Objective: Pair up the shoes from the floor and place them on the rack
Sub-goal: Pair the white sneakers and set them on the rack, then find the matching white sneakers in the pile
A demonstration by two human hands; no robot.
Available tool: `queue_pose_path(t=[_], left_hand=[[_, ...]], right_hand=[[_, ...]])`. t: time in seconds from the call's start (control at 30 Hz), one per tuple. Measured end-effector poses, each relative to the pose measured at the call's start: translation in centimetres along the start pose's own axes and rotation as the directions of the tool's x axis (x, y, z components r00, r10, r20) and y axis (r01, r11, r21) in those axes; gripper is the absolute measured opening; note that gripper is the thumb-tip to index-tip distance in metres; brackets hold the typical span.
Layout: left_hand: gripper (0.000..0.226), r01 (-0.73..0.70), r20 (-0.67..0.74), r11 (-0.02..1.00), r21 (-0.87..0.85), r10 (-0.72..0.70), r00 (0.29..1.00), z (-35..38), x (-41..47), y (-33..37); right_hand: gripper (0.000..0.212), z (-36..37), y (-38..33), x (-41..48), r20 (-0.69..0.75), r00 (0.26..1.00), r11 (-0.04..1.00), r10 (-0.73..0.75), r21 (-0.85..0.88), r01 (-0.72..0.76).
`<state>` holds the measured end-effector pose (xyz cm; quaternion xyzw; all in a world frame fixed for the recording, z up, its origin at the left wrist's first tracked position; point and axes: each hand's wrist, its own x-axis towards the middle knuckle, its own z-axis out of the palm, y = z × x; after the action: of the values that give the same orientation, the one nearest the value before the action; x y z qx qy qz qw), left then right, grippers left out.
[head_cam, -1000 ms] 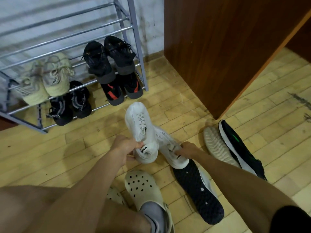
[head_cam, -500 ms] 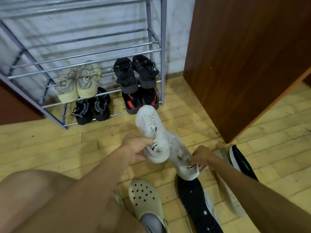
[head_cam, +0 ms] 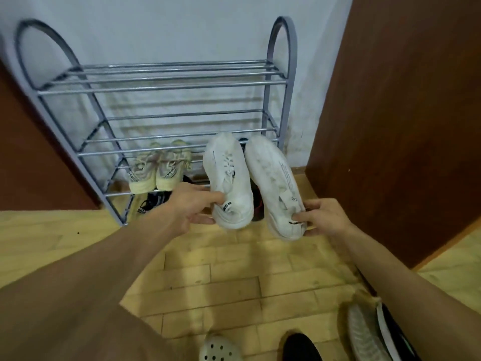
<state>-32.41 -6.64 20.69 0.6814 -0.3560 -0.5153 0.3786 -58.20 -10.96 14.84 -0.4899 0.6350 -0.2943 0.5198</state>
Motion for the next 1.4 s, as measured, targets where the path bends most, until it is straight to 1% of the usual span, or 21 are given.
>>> queue_pose_path(t=[0.07, 0.13, 0.27, 0.4, 0.5, 0.57, 0.63, 0.7, 0.73, 0.8, 0.9, 1.0, 1.03, 1.07, 1.1, 1.13, 1.17, 1.2, 1.27, 1.33, 1.4], left_hand=[[0.023, -0.015, -0.018, 1.000, -0.027, 0.014, 1.000, -0.4, 1.9, 1.7], [0.021, -0.031, -0.045, 0.999, -0.040, 0.029, 0.999, -0.7, 3.8, 3.3], [0.034, -0.065, -0.082, 0.995, -0.076, 0.059, 0.995, -1.1, 8.2, 6.0], [0.030, -0.126, -0.112, 0.987, -0.097, 0.115, 0.987, -1.9, 12.7, 8.9], [0.020, -0.154, -0.138, 0.987, -0.045, 0.146, 0.980, -2.4, 15.6, 10.3], [0.011, -0.166, -0.134, 0.986, -0.021, 0.162, 0.978, -2.5, 17.1, 10.7], [0.010, -0.175, -0.136, 0.984, -0.021, 0.171, 0.976, -2.6, 18.6, 10.7], [0.010, -0.180, -0.138, 0.984, -0.002, 0.178, 0.974, -2.6, 19.6, 10.6], [0.010, -0.180, -0.132, 0.983, 0.028, 0.183, 0.974, -2.5, 20.0, 10.5], [0.016, -0.171, -0.111, 0.983, 0.070, 0.178, 0.978, -2.4, 20.3, 10.3], [0.029, -0.159, -0.084, 0.986, 0.055, 0.163, 0.983, -2.5, 20.0, 10.1], [0.057, -0.148, -0.117, 0.989, -0.015, 0.145, 0.982, -1.9, 18.0, 9.6], [0.058, -0.154, -0.142, 0.988, -0.018, 0.150, 0.979, -1.5, 16.8, 9.3], [0.049, -0.163, -0.165, 0.987, -0.007, 0.160, 0.973, -0.9, 15.4, 8.8], [0.031, -0.174, -0.186, 0.985, 0.007, 0.173, 0.967, -0.3, 13.9, 8.2], [0.018, -0.171, -0.197, 0.985, 0.012, 0.170, 0.966, 0.4, 12.3, 7.5], [0.013, -0.166, -0.192, 0.986, 0.019, 0.166, 0.967, 1.3, 10.7, 6.8], [0.014, -0.157, -0.160, 0.987, 0.024, 0.158, 0.974, 2.2, 9.0, 6.1], [0.012, -0.136, -0.045, 0.989, 0.066, 0.139, 0.989, 4.1, 5.9, 4.4], [0.011, -0.109, 0.073, 0.981, 0.158, 0.099, 0.992, 6.3, 3.1, 2.2], [0.009, -0.122, 0.182, 0.959, 0.254, 0.077, 0.980, 8.5, 0.7, -0.2]], right_hand=[[0.029, 0.8, -2.3, 1.8, -0.024, 0.999, 0.999, -0.022, 0.026, 0.023], [0.028, 1.4, -4.8, 3.7, -0.038, 0.998, 0.998, -0.055, 0.034, 0.057], [0.020, 1.9, -9.1, 8.1, -0.098, 0.992, 0.996, -0.075, 0.038, 0.080], [0.020, 2.6, -12.2, 12.8, -0.149, 0.986, 0.997, -0.072, 0.025, 0.076], [0.020, 3.6, -13.6, 15.4, -0.151, 0.985, 0.997, -0.078, 0.010, 0.080], [0.017, 4.2, -14.2, 16.6, -0.160, 0.982, 0.995, -0.102, -0.006, 0.102], [0.012, 4.7, -14.7, 17.5, -0.188, 0.973, 0.990, -0.137, -0.014, 0.137], [0.006, 5.2, -14.9, 17.9, -0.223, 0.960, 0.985, -0.171, -0.060, 0.162], [0.009, 5.5, -14.9, 18.0, -0.239, 0.954, 0.982, -0.182, -0.090, 0.164], [0.014, 5.8, -14.8, 17.8, -0.253, 0.950, 0.981, -0.182, -0.114, 0.157], [0.025, 5.7, -14.3, 16.7, -0.200, 0.961, 0.980, -0.192, -0.088, 0.177], [0.032, 5.1, -13.4, 14.7, -0.138, 0.958, 0.963, -0.252, -0.129, 0.235], [0.032, 4.7, -13.1, 13.8, -0.127, 0.957, 0.962, -0.259, -0.127, 0.243], [0.033, 4.2, -12.6, 12.8, -0.117, 0.959, 0.961, -0.257, -0.132, 0.241], [0.033, 3.6, -11.9, 11.7, -0.108, 0.962, 0.960, -0.252, -0.152, 0.234], [0.036, 3.0, -11.1, 10.6, -0.097, 0.966, 0.959, -0.240, -0.175, 0.221], [0.038, 2.3, -9.9, 9.6, -0.086, 0.971, 0.961, -0.221, -0.187, 0.202], [0.040, 1.7, -8.6, 8.5, -0.072, 0.979, 0.967, -0.190, -0.188, 0.174], [0.045, 0.4, -5.7, 5.9, -0.030, 0.994, 0.969, -0.106, -0.226, 0.097], [0.046, -0.8, -2.3, 2.9, 0.014, 1.000, 0.952, -0.007, -0.307, 0.011], [0.046, -1.8, 1.7, 0.2, 0.038, 0.996, 0.925, 0.076, -0.376, -0.056]])
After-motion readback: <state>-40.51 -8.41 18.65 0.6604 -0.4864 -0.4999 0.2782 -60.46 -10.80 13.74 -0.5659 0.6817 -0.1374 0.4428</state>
